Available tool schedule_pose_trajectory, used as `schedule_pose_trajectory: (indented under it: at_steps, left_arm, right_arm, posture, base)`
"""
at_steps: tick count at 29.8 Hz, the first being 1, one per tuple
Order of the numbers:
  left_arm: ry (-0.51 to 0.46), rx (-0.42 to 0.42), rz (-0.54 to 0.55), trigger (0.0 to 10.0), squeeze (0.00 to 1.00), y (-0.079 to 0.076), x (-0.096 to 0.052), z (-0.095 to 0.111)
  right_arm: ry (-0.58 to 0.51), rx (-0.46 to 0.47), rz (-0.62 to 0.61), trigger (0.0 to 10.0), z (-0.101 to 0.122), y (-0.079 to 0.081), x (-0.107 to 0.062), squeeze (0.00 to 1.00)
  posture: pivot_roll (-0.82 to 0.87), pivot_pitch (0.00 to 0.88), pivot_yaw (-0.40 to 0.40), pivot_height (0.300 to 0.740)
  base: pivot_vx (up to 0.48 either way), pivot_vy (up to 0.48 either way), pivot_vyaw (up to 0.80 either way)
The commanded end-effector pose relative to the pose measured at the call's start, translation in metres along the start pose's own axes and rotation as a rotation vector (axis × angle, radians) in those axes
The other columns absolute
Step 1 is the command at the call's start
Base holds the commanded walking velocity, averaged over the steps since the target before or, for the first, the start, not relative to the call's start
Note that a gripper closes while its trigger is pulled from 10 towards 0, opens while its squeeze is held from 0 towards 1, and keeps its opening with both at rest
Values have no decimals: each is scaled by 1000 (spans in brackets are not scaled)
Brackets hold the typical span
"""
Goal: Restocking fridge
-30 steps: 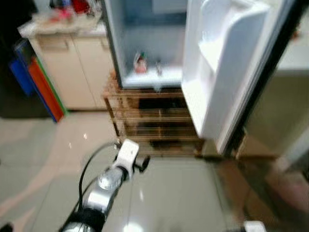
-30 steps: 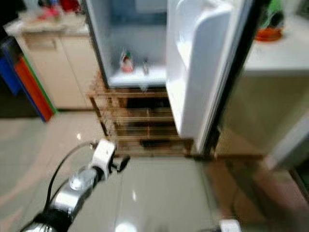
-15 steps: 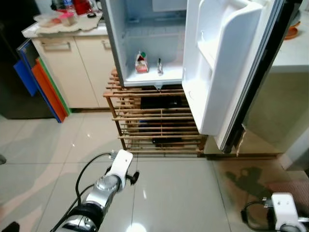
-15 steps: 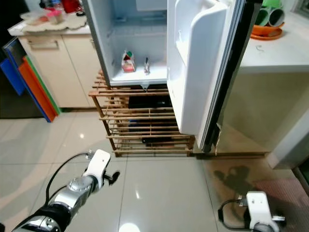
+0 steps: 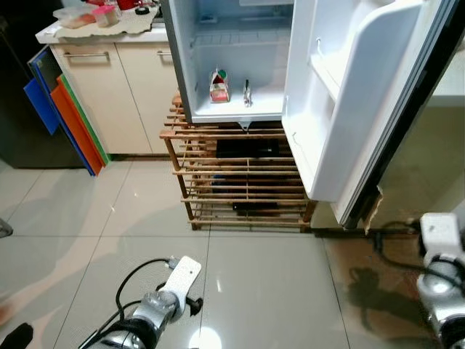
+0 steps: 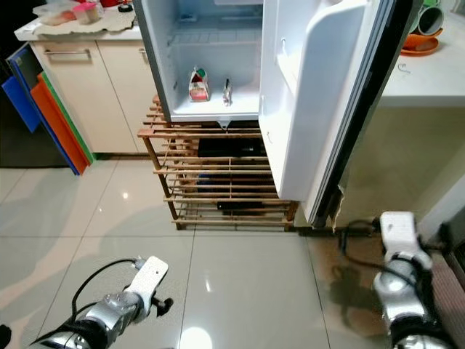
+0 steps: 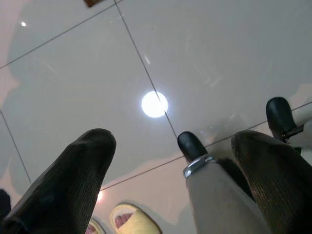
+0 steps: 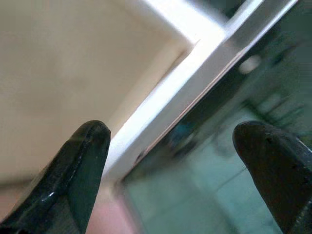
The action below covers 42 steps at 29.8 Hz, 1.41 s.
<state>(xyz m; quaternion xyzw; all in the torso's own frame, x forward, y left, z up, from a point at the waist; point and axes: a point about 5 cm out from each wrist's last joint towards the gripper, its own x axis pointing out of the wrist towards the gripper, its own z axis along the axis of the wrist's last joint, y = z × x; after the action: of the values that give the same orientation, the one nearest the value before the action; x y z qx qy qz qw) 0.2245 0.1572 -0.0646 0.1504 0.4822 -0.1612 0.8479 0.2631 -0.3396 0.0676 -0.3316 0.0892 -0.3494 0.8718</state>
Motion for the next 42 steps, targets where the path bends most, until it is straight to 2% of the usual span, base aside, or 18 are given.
schedule_pose_trajectory:
  at_steps: [1,4,6,7,9,10,11,13,16,20,22,27,28,30,33,34,38,42]
  left_arm:
    - [34,13,15,10000,0,3,-1,-8]
    - [38,16,18,10000,0,2,0,-6]
    - [35,17,19,10000,0,1,0,-1]
    - [34,13,20,10000,0,0,0,0]
    - [34,12,20,10000,0,0,1,1]
    - [29,6,19,10000,0,0,1,2]
    - [29,6,19,10000,0,0,1,2]
    - [25,3,20,10000,0,0,1,2]
    - [27,5,23,10000,0,0,1,1]
    - [29,6,24,10000,0,0,1,1]
    - [31,6,26,10000,0,0,1,1]
    - [36,6,23,10000,0,0,1,0]
    - [38,6,21,10000,0,0,1,1]
    - [39,6,20,10000,0,-1,1,1]
    - [39,6,18,10000,0,-1,1,2]
    - [35,2,19,10000,0,-1,1,3]
    - [30,-3,21,10000,0,-1,1,3]
    - [4,-11,24,10000,0,-1,1,6]
  right_arm:
    - [-61,30,-57,10000,20,-7,11,0]
    - [-123,76,-79,10000,39,-11,19,0]
    - [-176,167,-55,10000,59,-8,23,0]
    - [-208,252,-20,10000,74,-5,24,0]
    - [-216,285,-3,10000,79,-4,24,0]
    - [-244,405,67,10000,98,3,22,0]
    - [-244,405,67,10000,98,3,22,0]
    - [-288,504,131,10000,118,8,18,0]
    - [-302,589,194,10000,132,12,14,0]
    - [-301,641,243,10000,140,16,12,0]
    - [-305,748,364,10000,159,28,1,0]
    - [-305,891,527,10000,193,50,-22,0]
    - [-308,964,650,10000,216,66,-40,0]
    - [-325,1018,777,10000,237,79,-61,0]
    - [-365,1052,903,10000,256,88,-82,0]
    - [-405,1114,1070,10000,275,90,-106,0]
    - [-422,1096,1107,10000,277,87,-111,0]
    - [-361,1071,1002,10000,257,79,-87,0]
  posture:
    - [-1,0,32,740]
    - [1,0,25,740]
    - [1,0,24,740]
    - [3,0,21,740]
    - [3,0,21,740]
    - [5,0,18,740]
    - [5,0,18,740]
    - [5,0,18,740]
    - [5,0,18,740]
    - [7,0,18,740]
    - [8,0,18,740]
    - [5,0,18,740]
    - [6,0,18,740]
    - [6,0,18,740]
    - [11,0,14,740]
    - [17,0,11,740]
    - [20,0,10,740]
    - [22,0,10,740]
  base:
    - [0,0,0]
    - [0,0,0]
    - [0,0,0]
    - [0,0,0]
    - [0,0,0]
    - [0,0,0]
    - [0,0,0]
    - [0,0,0]
    - [0,0,0]
    - [0,0,0]
    - [0,0,0]
    - [0,0,0]
    - [0,0,0]
    - [0,0,0]
    - [0,0,0]
    - [0,0,0]
    - [0,0,0]
    - [0,0,0]
